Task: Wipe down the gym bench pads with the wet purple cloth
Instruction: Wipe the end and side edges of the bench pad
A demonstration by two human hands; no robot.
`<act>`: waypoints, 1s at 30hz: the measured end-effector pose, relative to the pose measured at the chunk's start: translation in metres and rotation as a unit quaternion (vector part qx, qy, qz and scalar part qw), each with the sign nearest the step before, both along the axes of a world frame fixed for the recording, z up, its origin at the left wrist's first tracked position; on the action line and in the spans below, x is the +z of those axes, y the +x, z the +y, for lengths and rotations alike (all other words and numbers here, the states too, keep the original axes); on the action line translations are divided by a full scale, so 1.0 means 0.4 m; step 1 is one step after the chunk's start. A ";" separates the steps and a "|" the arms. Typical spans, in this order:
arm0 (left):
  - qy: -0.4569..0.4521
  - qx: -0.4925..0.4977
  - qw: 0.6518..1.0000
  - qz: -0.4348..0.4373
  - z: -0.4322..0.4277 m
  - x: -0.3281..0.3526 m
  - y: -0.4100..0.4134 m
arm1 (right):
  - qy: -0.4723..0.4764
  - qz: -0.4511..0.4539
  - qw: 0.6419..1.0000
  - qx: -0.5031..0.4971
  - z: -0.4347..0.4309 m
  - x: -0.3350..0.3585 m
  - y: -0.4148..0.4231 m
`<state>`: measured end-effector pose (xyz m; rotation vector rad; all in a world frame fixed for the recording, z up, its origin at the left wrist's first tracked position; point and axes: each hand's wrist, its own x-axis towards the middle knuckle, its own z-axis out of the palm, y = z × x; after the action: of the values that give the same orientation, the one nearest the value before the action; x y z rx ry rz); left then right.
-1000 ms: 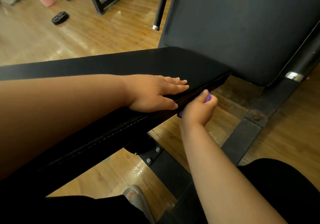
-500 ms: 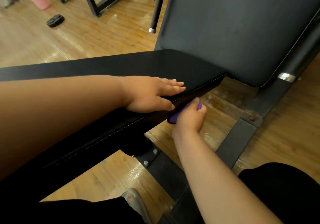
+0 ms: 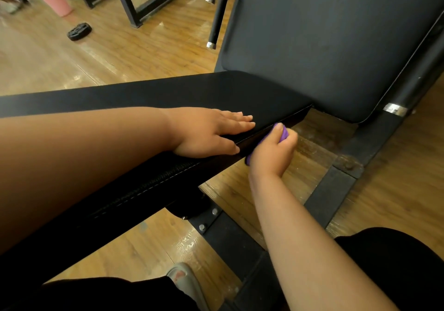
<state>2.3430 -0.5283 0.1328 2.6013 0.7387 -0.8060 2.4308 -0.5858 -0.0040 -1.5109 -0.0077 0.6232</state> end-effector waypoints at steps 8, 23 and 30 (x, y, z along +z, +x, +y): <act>0.006 -0.011 1.000 0.010 0.001 0.005 0.004 | 0.028 -0.135 0.989 0.052 -0.034 -0.016 -0.029; 0.033 -0.021 0.999 0.011 0.044 -0.063 0.129 | -0.025 -0.193 0.980 0.038 0.033 -0.060 0.099; -0.005 -0.001 1.000 -0.008 0.063 -0.094 0.139 | 0.038 -0.221 0.974 0.044 0.009 -0.082 0.049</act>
<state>2.3986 -0.5033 0.0951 2.5964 0.7266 -0.7867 2.4504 -0.5823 -0.0370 -1.5526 -0.4365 0.3406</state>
